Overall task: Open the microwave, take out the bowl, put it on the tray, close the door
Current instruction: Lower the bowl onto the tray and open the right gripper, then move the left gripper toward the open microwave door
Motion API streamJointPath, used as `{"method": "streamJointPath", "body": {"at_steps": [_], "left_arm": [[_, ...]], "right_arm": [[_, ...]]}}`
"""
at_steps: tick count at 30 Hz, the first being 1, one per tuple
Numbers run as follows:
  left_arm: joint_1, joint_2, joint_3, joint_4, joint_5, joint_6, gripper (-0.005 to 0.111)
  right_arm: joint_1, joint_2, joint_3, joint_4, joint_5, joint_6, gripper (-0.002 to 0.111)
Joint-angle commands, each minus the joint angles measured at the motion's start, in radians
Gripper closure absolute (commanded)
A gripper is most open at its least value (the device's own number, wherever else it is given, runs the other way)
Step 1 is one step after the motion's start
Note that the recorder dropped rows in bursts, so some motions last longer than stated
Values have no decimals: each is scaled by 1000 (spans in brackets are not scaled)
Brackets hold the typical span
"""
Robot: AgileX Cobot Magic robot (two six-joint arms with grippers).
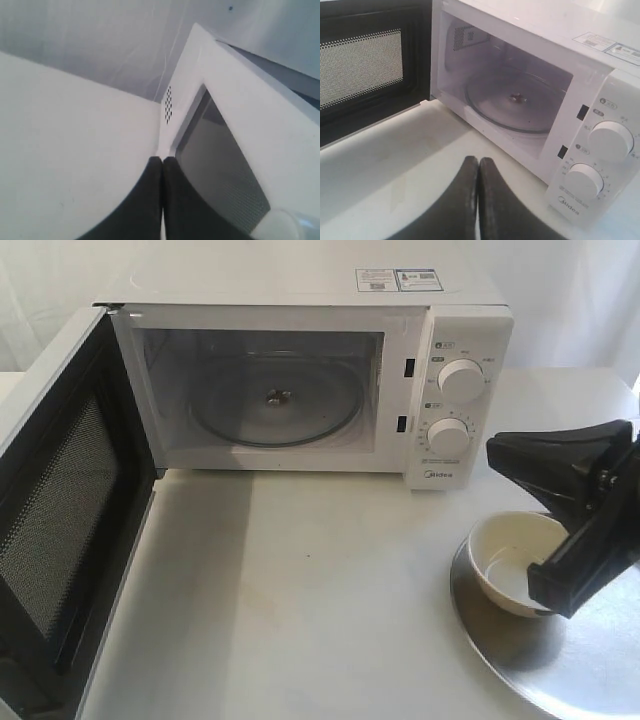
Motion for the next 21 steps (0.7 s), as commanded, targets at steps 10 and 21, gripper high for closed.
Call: {"method": "streamJointPath", "body": {"at_steps": [10, 21], "left_arm": [[-276, -4, -137, 394, -174, -205, 107], [-292, 303, -479, 338, 98, 30, 107]], "right_arm": [[-4, -16, 7, -2, -21, 16, 108], [-4, -16, 7, -2, -57, 16, 108]]}}
